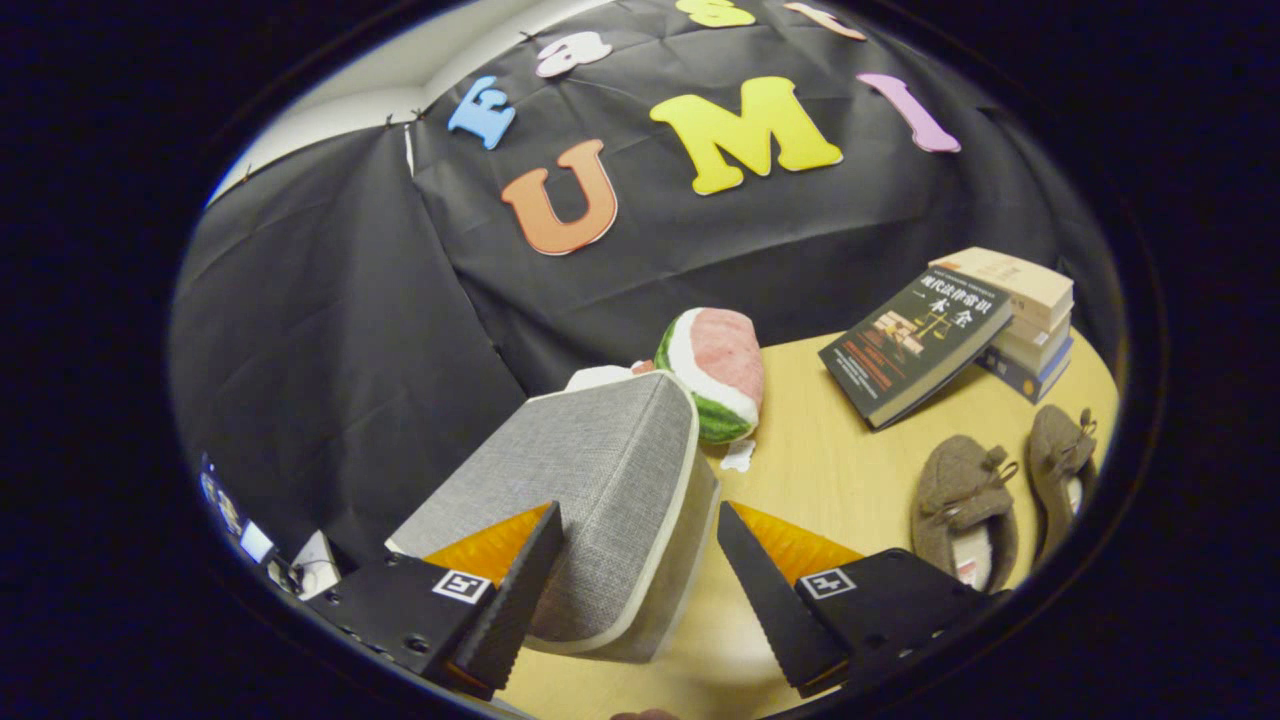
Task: Open the storage box then place both shoes into the box .Put the left shoe in first, then the right shoe, with the right side of both shoes facing outward in a uniform manner.
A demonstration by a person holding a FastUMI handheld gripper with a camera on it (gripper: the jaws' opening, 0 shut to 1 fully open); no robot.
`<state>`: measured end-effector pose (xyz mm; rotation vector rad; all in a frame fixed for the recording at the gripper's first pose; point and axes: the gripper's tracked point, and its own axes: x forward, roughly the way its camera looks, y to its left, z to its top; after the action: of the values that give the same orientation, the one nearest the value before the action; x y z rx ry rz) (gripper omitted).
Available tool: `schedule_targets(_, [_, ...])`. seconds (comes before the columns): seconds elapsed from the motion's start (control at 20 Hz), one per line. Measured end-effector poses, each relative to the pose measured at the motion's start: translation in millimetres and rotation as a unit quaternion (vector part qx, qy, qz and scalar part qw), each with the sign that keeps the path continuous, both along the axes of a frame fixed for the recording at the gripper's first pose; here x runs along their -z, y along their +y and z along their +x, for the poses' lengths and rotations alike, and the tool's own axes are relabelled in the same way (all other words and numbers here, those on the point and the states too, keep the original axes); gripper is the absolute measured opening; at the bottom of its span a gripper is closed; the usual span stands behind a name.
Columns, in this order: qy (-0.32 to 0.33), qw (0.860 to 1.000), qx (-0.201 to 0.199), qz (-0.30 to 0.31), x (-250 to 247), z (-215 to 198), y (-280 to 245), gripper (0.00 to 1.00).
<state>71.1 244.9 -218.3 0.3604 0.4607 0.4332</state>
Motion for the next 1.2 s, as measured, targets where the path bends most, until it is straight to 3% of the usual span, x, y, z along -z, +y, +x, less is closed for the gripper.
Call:
schedule_targets(0.25, [0.044,0.994,-0.005,0.095,12,-1,13,0.97])
schedule_targets(0.65, [0.103,0.980,-0.027,0.169,18,-5,35,0.96])
schedule_targets(0.9, [0.136,0.971,-0.026,0.197,13,-5,32,0.87])
schedule_targets(0.95, [0.133,0.972,-0.022,0.191,10,-8,28,0.79])
schedule_targets(1.0, [0.124,0.974,-0.016,0.189,4,-8,20,0.79])
schedule_targets(1.1, [0.103,0.978,0.009,0.184,-5,3,3,0.48])
schedule_targets(1.2, [0.096,0.980,0.004,0.177,-14,2,2,0.18])
